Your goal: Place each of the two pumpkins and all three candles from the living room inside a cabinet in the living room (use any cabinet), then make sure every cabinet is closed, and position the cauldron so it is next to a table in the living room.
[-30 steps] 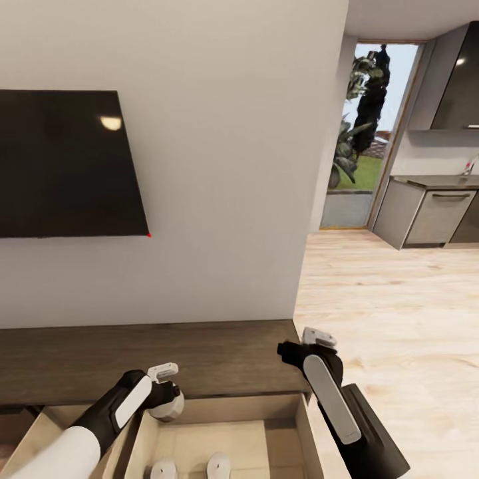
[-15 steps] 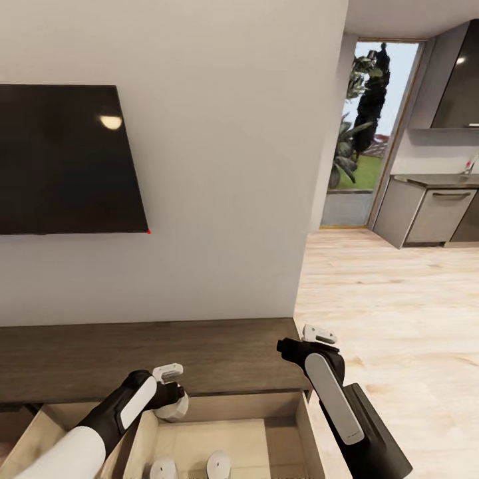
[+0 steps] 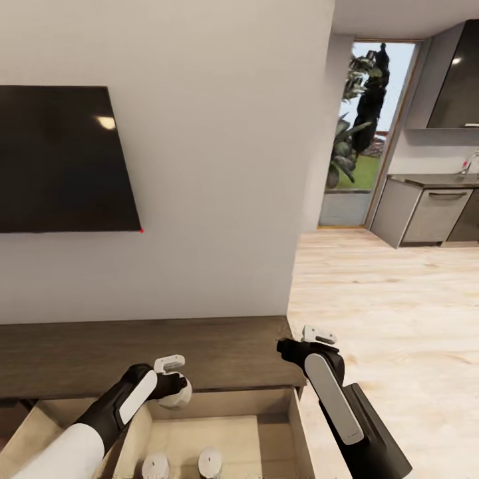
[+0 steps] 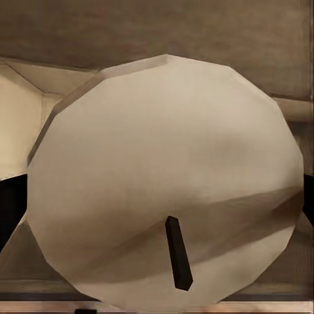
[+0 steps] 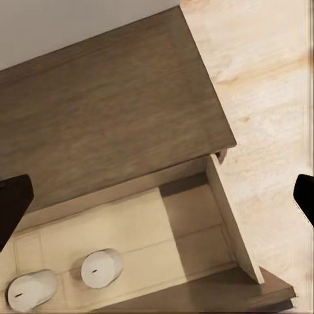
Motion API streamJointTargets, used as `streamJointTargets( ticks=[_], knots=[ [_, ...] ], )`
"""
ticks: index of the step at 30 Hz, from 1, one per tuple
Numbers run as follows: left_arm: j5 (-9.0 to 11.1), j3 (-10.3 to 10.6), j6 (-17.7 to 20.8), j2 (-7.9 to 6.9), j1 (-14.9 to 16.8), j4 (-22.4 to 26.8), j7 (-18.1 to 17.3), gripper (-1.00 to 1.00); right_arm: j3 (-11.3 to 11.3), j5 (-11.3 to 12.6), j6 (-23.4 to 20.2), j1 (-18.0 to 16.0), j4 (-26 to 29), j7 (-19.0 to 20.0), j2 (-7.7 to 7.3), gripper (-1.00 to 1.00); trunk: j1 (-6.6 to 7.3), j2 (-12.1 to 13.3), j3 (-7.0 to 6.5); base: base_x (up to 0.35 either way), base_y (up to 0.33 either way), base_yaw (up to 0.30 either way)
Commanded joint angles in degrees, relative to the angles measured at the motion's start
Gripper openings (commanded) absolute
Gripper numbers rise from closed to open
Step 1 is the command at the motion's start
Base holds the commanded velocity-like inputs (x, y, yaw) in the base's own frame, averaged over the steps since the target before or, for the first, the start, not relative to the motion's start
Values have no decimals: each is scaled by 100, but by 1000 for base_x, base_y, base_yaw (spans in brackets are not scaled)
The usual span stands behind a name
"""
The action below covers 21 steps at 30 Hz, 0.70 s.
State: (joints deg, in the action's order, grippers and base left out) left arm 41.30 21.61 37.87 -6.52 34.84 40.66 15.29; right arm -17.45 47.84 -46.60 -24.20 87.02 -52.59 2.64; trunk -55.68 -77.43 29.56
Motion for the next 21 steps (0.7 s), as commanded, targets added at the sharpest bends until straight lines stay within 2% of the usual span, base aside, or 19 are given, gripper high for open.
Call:
streamJointTargets(
  ticks=[1, 12, 21],
  knots=[
    [54, 33, 10, -8, 5, 12, 53, -100, -4, 50, -16, -6, -5, -59, 0, 100, 2, -4, 6, -168, -269, 0],
    [45, 37, 8, -3, 5, 12, 56, -100, -13, 41, -16, -6, -199, -59, 0, 100, 2, -4, 6, -173, -272, 0],
    [38, 43, 5, -9, 5, 4, 67, -100, -15, 41, -13, -6, -203, -59, 0, 100, 2, -4, 6, 68, -303, 0]
  ],
)
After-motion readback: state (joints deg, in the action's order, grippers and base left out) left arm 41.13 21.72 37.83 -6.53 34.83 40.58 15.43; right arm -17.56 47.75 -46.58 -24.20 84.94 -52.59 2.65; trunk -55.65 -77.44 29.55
